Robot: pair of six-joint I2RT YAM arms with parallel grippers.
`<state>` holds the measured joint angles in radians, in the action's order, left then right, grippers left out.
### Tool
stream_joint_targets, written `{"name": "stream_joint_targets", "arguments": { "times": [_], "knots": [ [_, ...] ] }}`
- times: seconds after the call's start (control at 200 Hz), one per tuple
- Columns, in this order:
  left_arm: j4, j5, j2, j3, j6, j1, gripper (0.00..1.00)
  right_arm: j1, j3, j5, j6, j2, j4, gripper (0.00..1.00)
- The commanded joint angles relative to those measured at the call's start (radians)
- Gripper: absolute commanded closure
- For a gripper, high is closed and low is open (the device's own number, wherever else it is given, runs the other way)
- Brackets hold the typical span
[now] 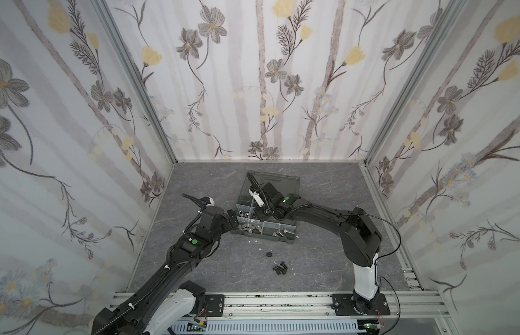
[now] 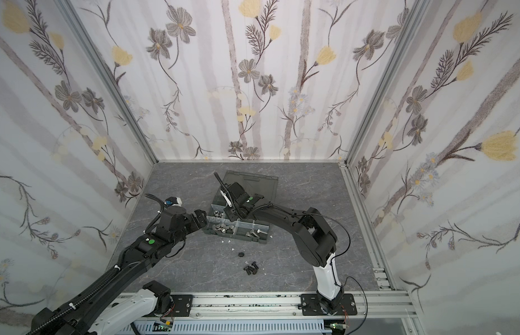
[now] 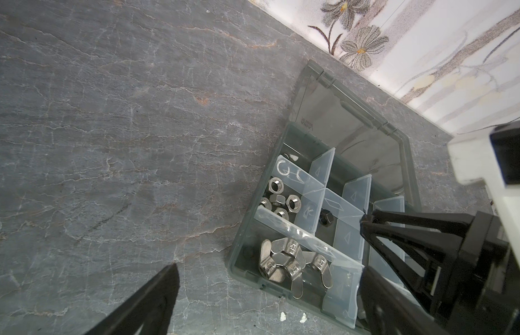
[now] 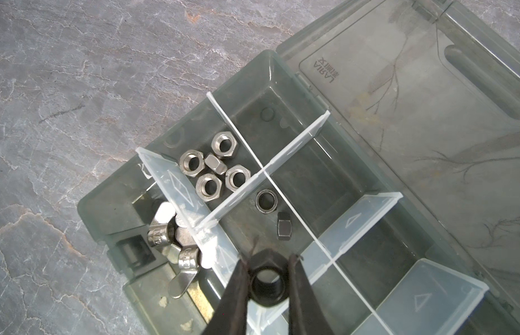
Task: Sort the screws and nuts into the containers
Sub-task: 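Carry the black hex nut into the middle compartment and open the right gripper, then withdraw the right gripper while the left gripper moves toward the black pile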
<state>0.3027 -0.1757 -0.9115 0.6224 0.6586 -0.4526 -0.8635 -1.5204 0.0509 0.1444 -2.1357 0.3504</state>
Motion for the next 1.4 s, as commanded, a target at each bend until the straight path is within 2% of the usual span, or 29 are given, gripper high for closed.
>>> {"name": "stream_joint_targets", "arguments": {
  "times": [0.0,0.11,0.14,0.21,0.3,0.884,1.034,1.114,1.394],
  "knots": [
    [-0.028,-0.001,0.003,-0.003,0.015,0.000,0.00,0.000,-0.011,-0.018,0.006,-0.005,-0.041,0.70],
    [-0.030,0.002,0.000,-0.001,0.015,0.000,0.00,0.001,-0.012,-0.013,0.011,-0.002,-0.041,0.40],
    [-0.030,0.002,0.000,0.000,0.015,0.000,0.00,0.000,-0.012,-0.015,0.012,0.002,-0.043,0.34],
    [-0.031,0.002,-0.001,0.002,0.015,0.000,0.00,0.001,-0.014,-0.020,0.014,0.008,-0.044,0.27],
    [-0.031,0.004,-0.004,0.003,0.013,0.000,0.00,0.006,-0.014,-0.023,0.019,0.020,-0.048,0.22],
    [-0.036,0.025,-0.007,0.000,0.016,0.000,0.00,0.036,0.030,-0.077,0.073,0.152,-0.077,0.20],
    [-0.040,0.045,-0.012,-0.003,0.007,0.000,0.00,0.035,0.078,-0.089,0.099,0.207,-0.102,0.20],
    [-0.046,0.068,-0.014,-0.007,-0.012,0.000,0.00,0.070,0.111,-0.092,0.109,0.238,-0.113,0.20],
    [-0.077,0.156,-0.025,-0.050,-0.024,-0.007,0.06,0.098,0.296,-0.092,0.169,0.360,-0.169,0.19]
  ]
}}
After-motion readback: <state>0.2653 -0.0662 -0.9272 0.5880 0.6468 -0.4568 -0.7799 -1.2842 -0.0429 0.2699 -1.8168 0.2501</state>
